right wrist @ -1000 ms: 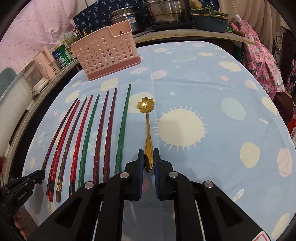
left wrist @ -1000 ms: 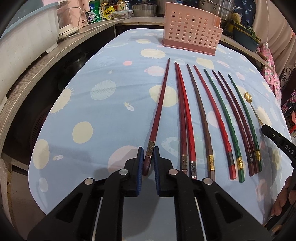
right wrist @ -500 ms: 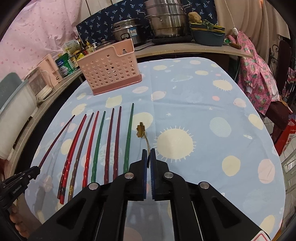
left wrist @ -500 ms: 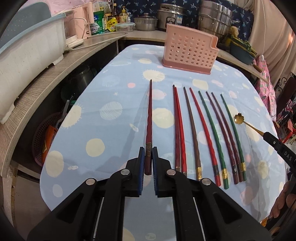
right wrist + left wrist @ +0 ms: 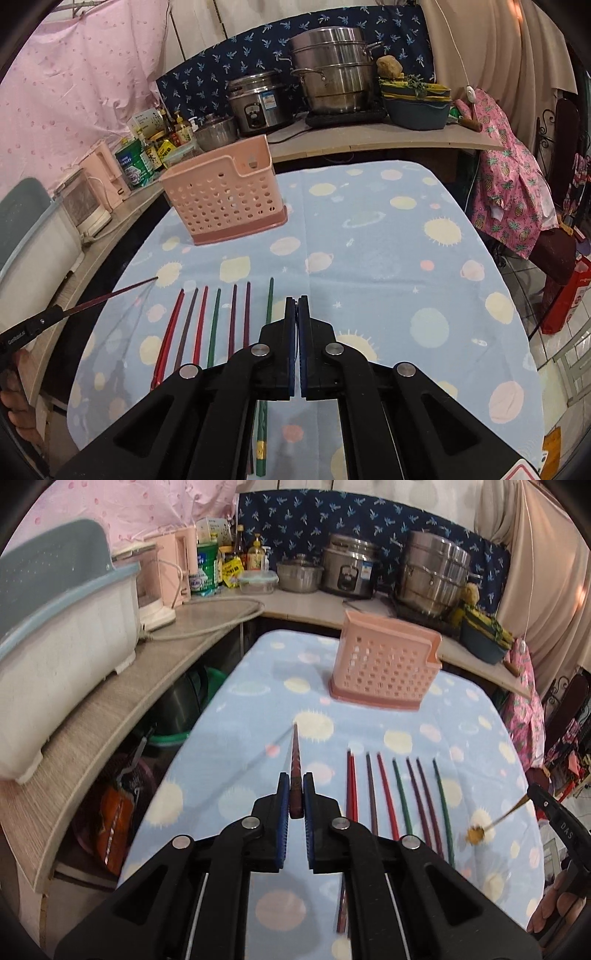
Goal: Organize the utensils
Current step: 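Lift and carry the chopstick and spoon with both tools over the pink basket, then open both tools to drop the chopstick and spoon into the basket, then grasp a green chopstick with the right tool while the left tool returns to the chopsticks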
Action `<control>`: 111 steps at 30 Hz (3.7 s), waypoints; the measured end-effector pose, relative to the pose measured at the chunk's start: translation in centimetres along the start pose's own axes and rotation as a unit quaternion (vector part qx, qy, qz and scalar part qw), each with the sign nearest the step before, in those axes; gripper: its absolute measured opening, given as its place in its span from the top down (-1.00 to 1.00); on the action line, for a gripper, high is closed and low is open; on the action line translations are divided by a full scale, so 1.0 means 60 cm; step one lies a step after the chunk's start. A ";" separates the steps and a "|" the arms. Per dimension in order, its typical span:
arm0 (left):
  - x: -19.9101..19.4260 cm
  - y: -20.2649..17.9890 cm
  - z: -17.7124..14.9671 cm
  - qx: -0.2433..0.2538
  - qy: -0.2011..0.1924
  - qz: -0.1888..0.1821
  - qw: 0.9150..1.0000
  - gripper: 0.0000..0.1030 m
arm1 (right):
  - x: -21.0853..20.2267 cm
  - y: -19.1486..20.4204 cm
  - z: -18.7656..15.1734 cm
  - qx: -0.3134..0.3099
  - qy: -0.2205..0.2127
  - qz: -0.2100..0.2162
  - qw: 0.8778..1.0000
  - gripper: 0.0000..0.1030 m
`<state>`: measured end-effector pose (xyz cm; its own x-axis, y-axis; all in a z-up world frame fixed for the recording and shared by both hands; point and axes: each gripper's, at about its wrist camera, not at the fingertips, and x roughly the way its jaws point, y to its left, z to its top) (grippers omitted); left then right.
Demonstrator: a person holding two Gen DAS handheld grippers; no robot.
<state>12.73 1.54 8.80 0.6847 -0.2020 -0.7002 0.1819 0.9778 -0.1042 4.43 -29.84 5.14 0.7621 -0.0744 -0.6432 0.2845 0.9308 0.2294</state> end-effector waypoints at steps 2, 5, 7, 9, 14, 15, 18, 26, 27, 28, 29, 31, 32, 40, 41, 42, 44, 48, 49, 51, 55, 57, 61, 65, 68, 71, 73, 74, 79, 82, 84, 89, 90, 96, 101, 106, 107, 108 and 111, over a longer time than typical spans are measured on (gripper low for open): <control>-0.002 0.002 0.029 -0.003 -0.009 -0.002 1.000 0.86 | -0.001 0.001 0.024 -0.001 -0.011 0.002 1.000 0.96; -0.006 0.001 0.074 -0.004 -0.026 -0.002 1.000 0.87 | 0.001 0.004 0.060 0.002 -0.019 0.016 1.000 0.96; -0.011 -0.003 0.106 -0.004 -0.040 -0.002 0.999 0.87 | 0.006 0.006 0.086 0.007 -0.024 0.028 0.999 0.96; -0.016 -0.008 0.141 -0.004 -0.055 -0.002 0.998 0.87 | 0.011 0.009 0.115 0.011 -0.030 0.039 0.999 0.96; -0.025 -0.029 0.222 -0.003 -0.088 0.000 0.996 0.87 | 0.032 0.033 0.187 0.001 -0.049 0.044 0.998 0.96; -0.028 -0.034 0.245 -0.005 -0.095 -0.002 0.995 0.87 | 0.037 0.038 0.201 -0.002 -0.054 0.043 0.998 0.96; -0.038 -0.049 0.296 -0.010 -0.120 -0.009 0.993 0.87 | 0.056 0.045 0.245 0.003 -0.064 0.051 0.997 0.96; -0.063 -0.084 0.427 -0.039 -0.198 -0.033 0.979 0.87 | 0.122 0.049 0.356 0.036 -0.072 0.079 0.994 0.96; -0.058 -0.087 0.437 -0.043 -0.203 -0.032 0.978 0.87 | 0.132 0.051 0.367 0.037 -0.071 0.079 0.994 0.96; -0.050 -0.090 0.447 -0.046 -0.205 -0.032 0.977 0.87 | 0.143 0.054 0.375 0.036 -0.070 0.078 0.994 0.96; -0.038 -0.094 0.456 -0.049 -0.205 -0.034 0.977 0.87 | 0.154 0.056 0.381 0.035 -0.068 0.077 0.994 0.96; -0.013 -0.103 0.461 -0.050 -0.200 -0.035 0.978 0.87 | 0.176 0.062 0.389 0.029 -0.063 0.073 0.995 0.96; 0.001 -0.108 0.462 -0.047 -0.195 -0.033 0.979 0.87 | 0.187 0.064 0.391 0.025 -0.059 0.070 0.995 0.96; 0.105 -0.125 0.434 -0.028 -0.146 -0.018 0.989 0.87 | 0.270 0.073 0.370 -0.005 -0.026 0.046 0.999 0.96; 0.112 -0.126 0.431 -0.026 -0.142 -0.017 0.989 0.86 | 0.278 0.073 0.366 -0.009 -0.023 0.042 0.999 0.96; 0.120 -0.126 0.426 -0.023 -0.137 -0.017 0.990 0.86 | 0.286 0.074 0.362 -0.012 -0.019 0.039 0.999 0.94; 0.129 -0.123 0.421 -0.021 -0.131 -0.018 0.991 0.86 | 0.295 0.076 0.357 -0.017 -0.017 0.038 0.999 0.91; 0.131 -0.118 0.413 -0.016 -0.128 -0.018 0.991 0.84 | 0.289 0.082 0.357 -0.030 -0.025 0.030 0.999 0.60; 0.128 -0.118 0.412 -0.014 -0.128 -0.014 0.992 0.77 | 0.282 0.082 0.356 -0.031 -0.030 0.029 0.999 0.53; 0.121 -0.112 0.409 -0.016 -0.126 -0.012 0.992 0.37 | 0.266 0.079 0.356 -0.026 -0.040 0.031 0.998 0.29; 0.095 -0.097 0.398 -0.024 -0.134 -0.007 0.991 0.13 | 0.234 0.073 0.352 -0.018 -0.045 0.036 0.998 0.27; 0.082 -0.090 0.389 -0.026 -0.133 -0.003 0.991 0.12 | 0.215 0.071 0.347 -0.016 -0.047 0.040 0.998 0.20; 0.058 -0.076 0.361 -0.023 -0.131 0.013 0.991 0.12 | 0.171 0.073 0.326 -0.018 -0.052 0.050 0.997 0.15; 0.037 -0.061 0.319 -0.020 -0.120 0.023 0.992 0.11 | 0.127 0.076 0.295 -0.021 -0.052 0.059 0.997 0.07; 0.026 -0.055 0.283 -0.008 -0.113 0.035 0.993 0.11 | 0.094 0.077 0.266 -0.025 -0.049 0.065 0.996 0.05; 0.019 -0.048 0.244 -0.002 -0.099 0.040 0.994 0.11 | 0.063 0.077 0.235 -0.031 -0.047 0.065 0.996 0.04; 0.013 -0.042 0.215 0.000 -0.093 0.043 0.995 0.11 | 0.043 0.076 0.213 -0.036 -0.047 0.064 0.996 0.04; 0.012 -0.039 0.202 0.001 -0.090 0.046 0.995 0.11 | 0.035 0.075 0.201 -0.038 -0.046 0.063 0.996 0.04; 0.006 -0.024 0.135 0.002 -0.066 0.049 0.997 0.11 | -0.001 0.074 0.143 -0.057 -0.042 0.048 0.996 0.04; 0.003 -0.015 0.095 0.006 -0.057 0.055 0.997 0.11 | -0.016 0.074 0.105 -0.063 -0.035 0.046 0.996 0.04; 0.002 -0.010 0.068 0.009 -0.048 0.058 0.997 0.11 | -0.023 0.071 0.084 -0.064 -0.029 0.045 0.997 0.04; 0.007 -0.005 0.007 0.007 -0.021 0.050 0.998 0.11 | -0.030 0.067 0.019 -0.064 -0.009 0.036 0.997 0.04; 0.009 -0.005 -0.006 0.010 -0.016 0.051 0.999 0.11 | -0.030 0.068 0.006 -0.067 -0.006 0.031 0.997 0.04; 0.027 -0.007 -0.072 0.009 0.015 0.046 0.999 0.11 | -0.025 0.066 -0.071 -0.079 0.019 0.003 0.997 0.04; 0.040 -0.009 -0.118 0.012 0.040 0.041 0.998 0.11 | -0.010 0.051 -0.119 -0.069 0.047 -0.006 0.997 0.04; 0.049 -0.008 -0.155 0.017 0.060 0.040 0.997 0.11 | 0.008 0.038 -0.153 -0.054 0.075 -0.004 0.996 0.04; 0.050 -0.008 -0.160 0.017 0.063 0.039 0.997 0.11 | 0.011 0.037 -0.158 -0.052 0.078 -0.002 0.996 0.05; 0.052 -0.008 -0.166 0.015 0.067 0.038 0.997 0.11 | 0.015 0.037 -0.162 -0.051 0.081 -0.002 0.995 0.07; 0.056 -0.007 -0.176 0.015 0.076 0.036 0.996 0.11 | 0.023 0.038 -0.172 -0.050 0.087 0.001 0.995 0.19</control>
<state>7.51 1.02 -0.98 0.5829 -0.1183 -0.8039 0.1585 0.9869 -0.0303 0.14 -24.11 -2.74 0.6481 -0.0182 -0.7613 0.2170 0.9627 0.1617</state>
